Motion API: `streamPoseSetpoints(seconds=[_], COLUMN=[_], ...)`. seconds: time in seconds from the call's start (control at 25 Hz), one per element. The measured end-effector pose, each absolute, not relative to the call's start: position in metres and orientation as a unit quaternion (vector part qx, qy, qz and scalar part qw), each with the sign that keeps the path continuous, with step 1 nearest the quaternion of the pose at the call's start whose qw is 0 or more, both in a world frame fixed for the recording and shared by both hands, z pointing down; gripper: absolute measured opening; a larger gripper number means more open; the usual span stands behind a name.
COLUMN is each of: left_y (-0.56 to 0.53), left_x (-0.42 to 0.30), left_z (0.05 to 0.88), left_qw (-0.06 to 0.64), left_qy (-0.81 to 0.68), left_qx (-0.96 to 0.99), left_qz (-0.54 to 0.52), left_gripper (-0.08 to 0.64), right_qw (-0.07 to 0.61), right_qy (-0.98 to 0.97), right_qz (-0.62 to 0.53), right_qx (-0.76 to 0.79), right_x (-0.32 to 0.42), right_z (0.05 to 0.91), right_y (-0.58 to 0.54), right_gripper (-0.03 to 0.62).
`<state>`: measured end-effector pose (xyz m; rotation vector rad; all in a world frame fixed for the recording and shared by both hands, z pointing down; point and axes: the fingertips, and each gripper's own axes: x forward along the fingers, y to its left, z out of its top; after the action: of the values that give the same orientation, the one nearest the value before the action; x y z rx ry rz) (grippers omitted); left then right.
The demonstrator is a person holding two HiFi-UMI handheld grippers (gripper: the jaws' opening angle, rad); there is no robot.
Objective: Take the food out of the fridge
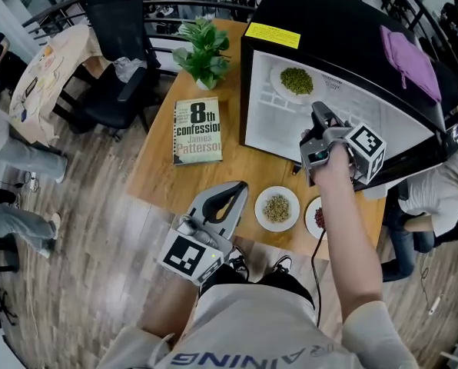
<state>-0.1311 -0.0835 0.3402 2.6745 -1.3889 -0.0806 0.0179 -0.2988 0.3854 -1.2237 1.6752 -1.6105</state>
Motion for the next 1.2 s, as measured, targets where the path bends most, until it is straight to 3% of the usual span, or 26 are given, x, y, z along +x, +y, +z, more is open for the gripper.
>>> streamPoseSetpoints(seconds=[0.84,1.2], left_y=[-0.100,-0.110], left_x=[-0.145,-0.149], left_z=[0.339,0.339], left_qw=[0.078,0.080], left_qy=[-0.455,-0.448], left_qx=[0.885,0.888], left_qz=[-0.050,-0.061], left_gripper=[0.006,0.008], right_qw=[0.179,0.184], right_qy=[0.575,0.551], right_qz=[-0.602,-0.610], right_qx=[-0.524,-0.539], right_x=[0.023,0.019], right_z=[0.389,0.392], right_y=[-0.322,-0.328], right_gripper=[0.119,0.118])
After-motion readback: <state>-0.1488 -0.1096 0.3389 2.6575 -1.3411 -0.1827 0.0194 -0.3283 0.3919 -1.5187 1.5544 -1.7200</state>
